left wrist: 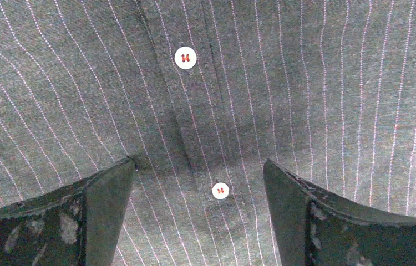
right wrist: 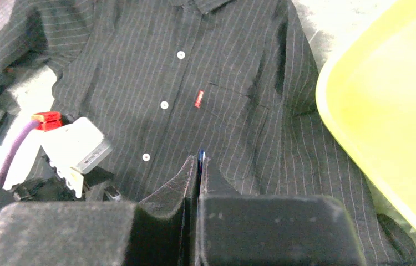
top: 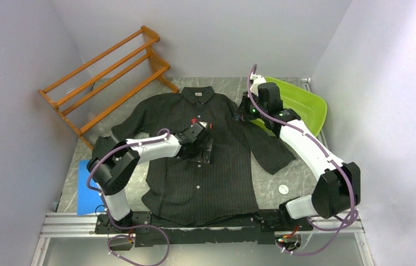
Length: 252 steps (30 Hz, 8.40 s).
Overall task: Pin the brooch onto the clothing
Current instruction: Adjust the clothes at the center of the board, then pin the brooch to the clothes.
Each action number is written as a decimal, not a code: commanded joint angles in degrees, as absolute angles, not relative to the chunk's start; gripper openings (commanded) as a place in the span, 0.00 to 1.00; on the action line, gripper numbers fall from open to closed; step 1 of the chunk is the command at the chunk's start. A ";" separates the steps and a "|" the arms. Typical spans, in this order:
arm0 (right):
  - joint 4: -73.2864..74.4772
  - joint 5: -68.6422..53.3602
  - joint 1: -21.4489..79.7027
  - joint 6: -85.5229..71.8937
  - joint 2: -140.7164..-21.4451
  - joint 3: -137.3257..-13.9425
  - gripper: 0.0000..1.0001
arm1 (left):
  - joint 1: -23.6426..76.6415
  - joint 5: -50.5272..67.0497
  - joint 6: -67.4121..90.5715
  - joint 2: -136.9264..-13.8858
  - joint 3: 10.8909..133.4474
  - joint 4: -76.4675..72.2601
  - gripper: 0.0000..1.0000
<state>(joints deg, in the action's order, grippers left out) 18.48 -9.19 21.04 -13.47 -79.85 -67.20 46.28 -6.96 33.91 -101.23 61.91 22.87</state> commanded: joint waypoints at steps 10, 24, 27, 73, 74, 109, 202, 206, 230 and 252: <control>14.24 -22.69 17.50 -14.85 -85.14 -69.24 0.00 | 48.73 -11.05 41.42 -97.11 52.50 31.90 0.73; 14.89 -30.46 17.46 -13.97 -93.05 -73.95 0.00 | 49.57 -8.69 46.62 -88.27 42.37 37.87 0.71; 15.61 -31.83 17.42 -13.80 -95.47 -76.15 0.00 | 49.55 -8.49 46.63 -86.29 40.56 39.02 0.71; 26.21 -57.56 21.77 -28.16 -144.71 -113.88 0.00 | 31.37 5.57 35.39 -88.75 44.50 20.64 0.92; 26.75 -57.81 21.27 -28.03 -145.20 -113.95 0.00 | 31.33 5.31 35.32 -88.97 44.54 20.88 0.92; 48.85 -41.58 15.05 -14.86 -138.79 -117.69 0.00 | 31.38 0.09 33.05 -91.70 46.38 27.14 0.90; 52.19 -1.30 27.85 -38.06 -112.42 -107.59 0.00 | 42.71 0.09 -6.60 -103.57 57.31 -38.24 0.26; 52.06 -1.56 27.86 -38.04 -112.43 -107.57 0.00 | 42.71 0.09 -6.90 -103.22 57.74 -37.11 0.03; 38.12 -5.09 23.87 -29.72 -100.57 -97.72 0.39 | 42.56 0.09 3.01 -96.52 57.94 -30.67 0.03; -10.25 -39.55 12.04 -26.32 -71.50 -51.48 0.80 | 37.92 12.75 24.37 -89.48 61.81 -23.60 0.03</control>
<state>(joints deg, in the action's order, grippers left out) -0.67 -30.35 12.29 -27.94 -71.79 -54.35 38.98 8.40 18.04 -93.69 60.64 -21.12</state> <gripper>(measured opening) 0.801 0.054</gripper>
